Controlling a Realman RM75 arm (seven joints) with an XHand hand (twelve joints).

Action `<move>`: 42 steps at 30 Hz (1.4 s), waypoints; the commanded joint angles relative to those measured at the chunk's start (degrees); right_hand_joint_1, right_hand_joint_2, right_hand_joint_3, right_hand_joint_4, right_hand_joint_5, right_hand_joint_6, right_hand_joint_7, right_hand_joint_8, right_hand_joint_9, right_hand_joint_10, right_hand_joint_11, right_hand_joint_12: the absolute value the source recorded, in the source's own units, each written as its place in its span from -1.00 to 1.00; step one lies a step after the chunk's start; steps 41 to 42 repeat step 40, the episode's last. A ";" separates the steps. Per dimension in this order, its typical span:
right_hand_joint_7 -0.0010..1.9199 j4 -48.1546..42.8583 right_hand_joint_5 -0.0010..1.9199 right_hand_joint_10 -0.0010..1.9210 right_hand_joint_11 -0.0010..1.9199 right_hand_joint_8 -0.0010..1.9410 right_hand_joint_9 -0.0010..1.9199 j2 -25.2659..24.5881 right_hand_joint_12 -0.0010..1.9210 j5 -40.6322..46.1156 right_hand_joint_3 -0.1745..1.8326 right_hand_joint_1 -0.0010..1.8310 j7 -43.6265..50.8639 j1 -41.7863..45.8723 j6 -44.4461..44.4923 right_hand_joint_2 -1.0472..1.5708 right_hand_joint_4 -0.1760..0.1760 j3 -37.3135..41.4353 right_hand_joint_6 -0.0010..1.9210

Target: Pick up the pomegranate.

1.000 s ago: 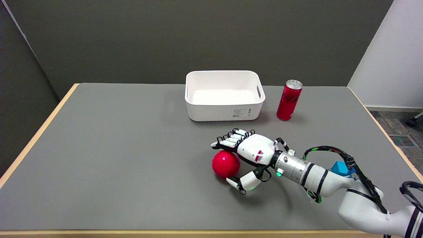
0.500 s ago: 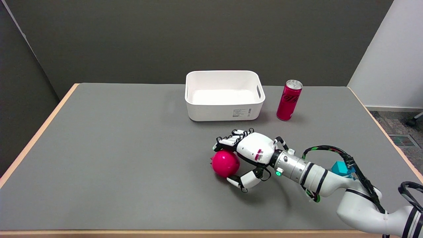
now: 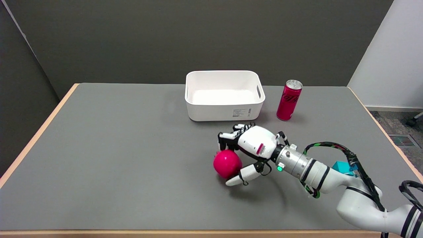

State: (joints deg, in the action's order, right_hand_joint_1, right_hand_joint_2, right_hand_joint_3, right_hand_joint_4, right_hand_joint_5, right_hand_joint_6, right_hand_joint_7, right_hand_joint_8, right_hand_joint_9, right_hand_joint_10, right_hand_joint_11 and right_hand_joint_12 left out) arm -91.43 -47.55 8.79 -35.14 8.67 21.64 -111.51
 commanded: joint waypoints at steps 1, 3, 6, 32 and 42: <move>-0.18 -3.62 -0.30 0.34 -0.58 0.19 -0.25 -1.26 0.60 0.33 -0.39 -0.03 0.49 -0.36 5.88 0.63 0.62 9.11 0.61; -0.16 -4.20 -0.31 0.35 -0.58 0.23 -0.24 -1.44 0.60 0.33 -0.42 0.07 0.49 -0.96 6.48 0.63 0.35 10.35 0.62; -0.12 -5.04 -0.33 0.36 -0.58 0.31 -0.23 -1.82 0.61 0.33 -0.48 0.26 0.49 -1.62 6.49 0.63 -0.17 11.64 0.64; -0.11 16.28 -0.34 0.37 -0.46 0.27 -0.21 -8.27 0.69 0.33 -0.51 0.27 6.16 -37.23 7.13 0.64 -0.34 3.67 0.68; -0.10 35.55 -0.34 0.35 -0.45 0.27 -0.20 -11.51 0.65 1.65 -0.50 0.27 5.87 -49.53 6.97 0.63 -0.32 -3.53 0.67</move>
